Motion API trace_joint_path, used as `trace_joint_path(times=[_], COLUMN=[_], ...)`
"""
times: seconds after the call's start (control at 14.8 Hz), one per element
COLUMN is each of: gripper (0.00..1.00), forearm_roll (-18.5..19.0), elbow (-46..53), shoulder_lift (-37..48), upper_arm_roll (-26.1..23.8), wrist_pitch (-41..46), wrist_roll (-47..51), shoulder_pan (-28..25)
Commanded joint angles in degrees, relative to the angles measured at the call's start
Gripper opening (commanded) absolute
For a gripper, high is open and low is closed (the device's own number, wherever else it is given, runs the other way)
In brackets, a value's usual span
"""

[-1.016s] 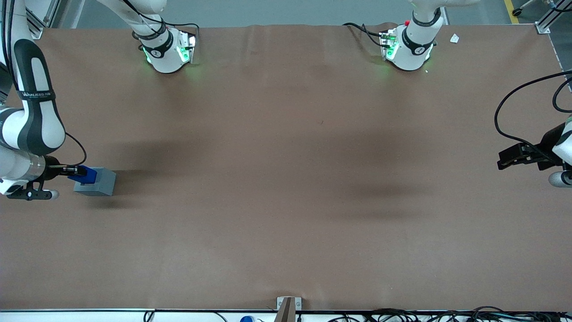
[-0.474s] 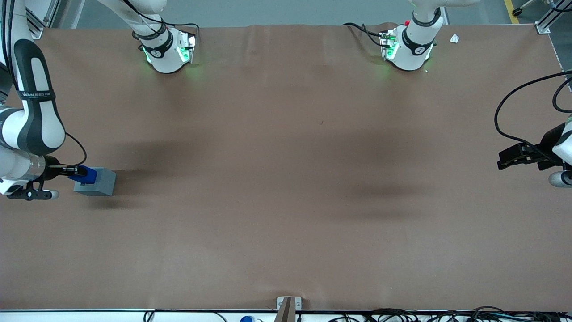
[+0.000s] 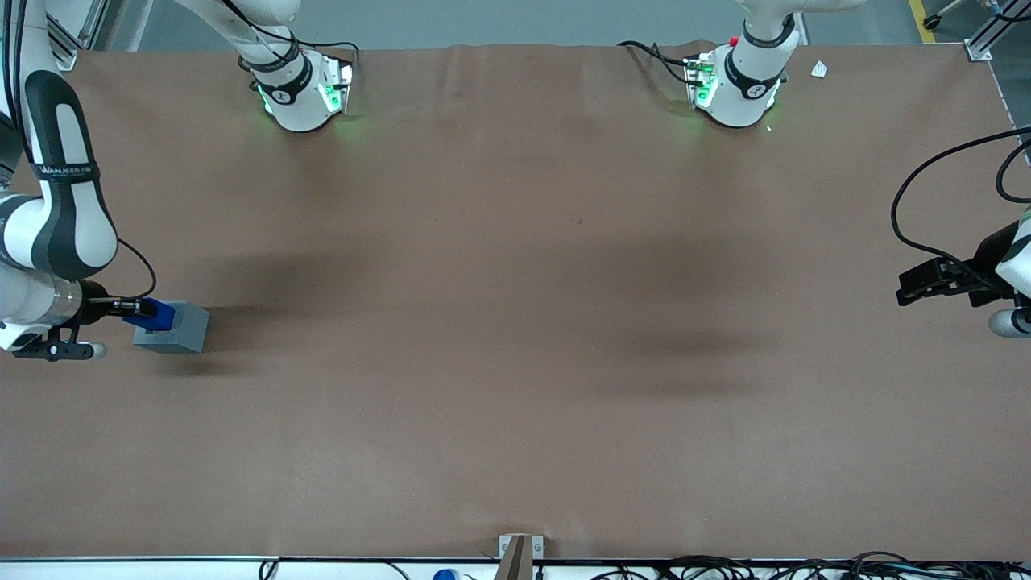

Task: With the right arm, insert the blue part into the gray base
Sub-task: 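Lower the blue block into the gray base's square opening, then press the blue block further down into the gray base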

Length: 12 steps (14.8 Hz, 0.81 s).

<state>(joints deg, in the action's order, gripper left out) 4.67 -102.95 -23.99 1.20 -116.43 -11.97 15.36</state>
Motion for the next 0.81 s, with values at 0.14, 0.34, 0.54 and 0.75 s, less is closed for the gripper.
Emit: trace_joint_path(times=[0.14, 0.34, 0.54, 0.75], gripper=[0.16, 0.16, 0.16, 0.16], forearm_roll=[-0.7, -0.7, -0.7, -0.7], elbow=[-0.8, -0.8, -1.5, -1.5], shoulder_lift=[-1.2, -1.2, -1.1, -1.1], upper_arm_roll=[-1.0, -1.0, -1.0, -1.0], wrist_pitch=[-0.2, 0.2, 0.3, 0.4], wrist_roll=[0.5, 0.6, 0.6, 0.5], shoulder_pan=[1.2, 1.1, 1.2, 1.3])
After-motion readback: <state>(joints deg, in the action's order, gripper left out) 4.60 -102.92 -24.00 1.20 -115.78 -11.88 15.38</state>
